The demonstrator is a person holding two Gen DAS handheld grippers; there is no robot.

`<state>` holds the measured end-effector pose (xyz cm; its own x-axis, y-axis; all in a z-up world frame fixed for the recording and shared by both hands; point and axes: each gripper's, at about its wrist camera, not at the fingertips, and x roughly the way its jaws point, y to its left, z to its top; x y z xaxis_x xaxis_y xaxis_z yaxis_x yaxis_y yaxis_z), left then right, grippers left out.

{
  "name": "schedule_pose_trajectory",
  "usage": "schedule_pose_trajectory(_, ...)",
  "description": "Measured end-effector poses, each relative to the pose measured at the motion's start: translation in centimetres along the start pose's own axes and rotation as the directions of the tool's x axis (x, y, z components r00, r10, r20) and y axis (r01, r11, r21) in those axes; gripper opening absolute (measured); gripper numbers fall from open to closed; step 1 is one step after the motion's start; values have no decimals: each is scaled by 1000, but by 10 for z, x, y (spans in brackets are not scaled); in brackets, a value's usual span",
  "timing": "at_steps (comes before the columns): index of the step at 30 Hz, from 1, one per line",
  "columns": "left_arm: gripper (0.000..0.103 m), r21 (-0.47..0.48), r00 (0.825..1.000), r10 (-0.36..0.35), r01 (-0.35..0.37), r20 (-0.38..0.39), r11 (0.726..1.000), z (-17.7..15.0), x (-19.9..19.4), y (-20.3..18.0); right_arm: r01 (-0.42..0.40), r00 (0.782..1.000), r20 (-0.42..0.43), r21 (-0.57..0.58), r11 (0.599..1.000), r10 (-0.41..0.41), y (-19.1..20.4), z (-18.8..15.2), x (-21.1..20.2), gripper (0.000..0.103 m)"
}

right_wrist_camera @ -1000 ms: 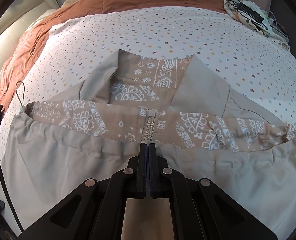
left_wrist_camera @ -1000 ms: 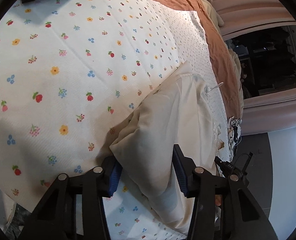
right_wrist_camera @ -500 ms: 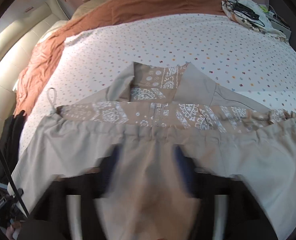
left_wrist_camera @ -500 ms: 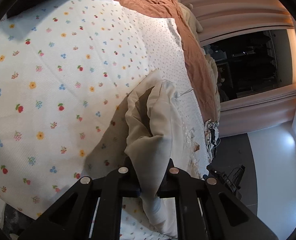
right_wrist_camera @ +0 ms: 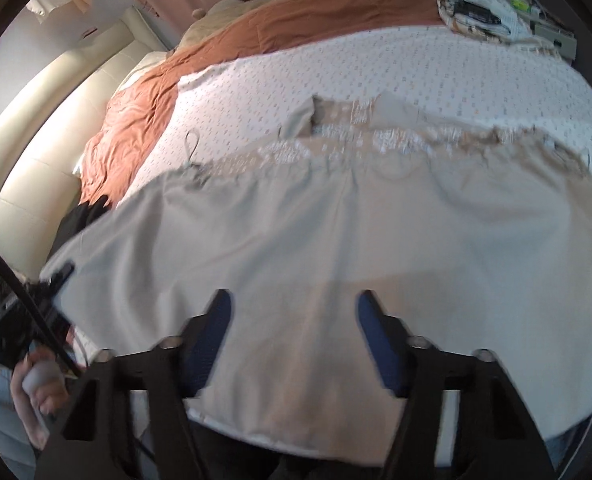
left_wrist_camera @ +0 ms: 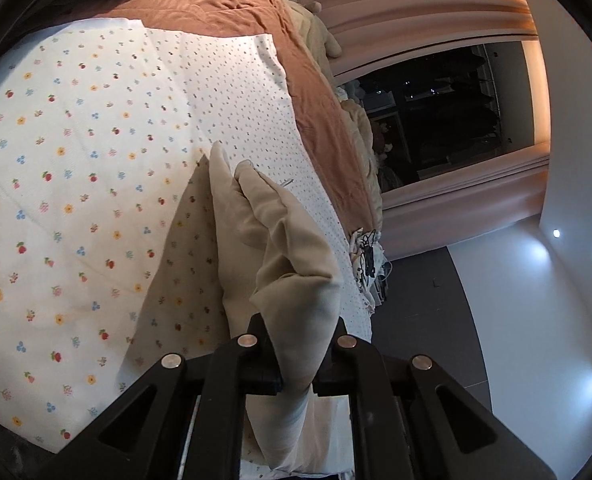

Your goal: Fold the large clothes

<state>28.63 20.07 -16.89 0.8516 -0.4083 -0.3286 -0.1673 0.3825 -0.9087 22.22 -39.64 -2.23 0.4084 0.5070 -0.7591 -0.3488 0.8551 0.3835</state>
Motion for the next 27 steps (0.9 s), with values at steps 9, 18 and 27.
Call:
schedule_pose_trajectory(9,11,39,998,-61,62,-11,997,2,4,-27,-13,995,-95,63,998,19,-15,-55,8,43)
schedule_pose_trajectory(18,11,119,996,-70,76,-55,990,-5,14,-59,42,990,-133,49,998,-35,-24,-50,47,30)
schedule_pose_trajectory(27,11,198,978,-151,177,-143,964,-16,36,-123,-63,992,-97,191,980,82,-55,-33,61,30)
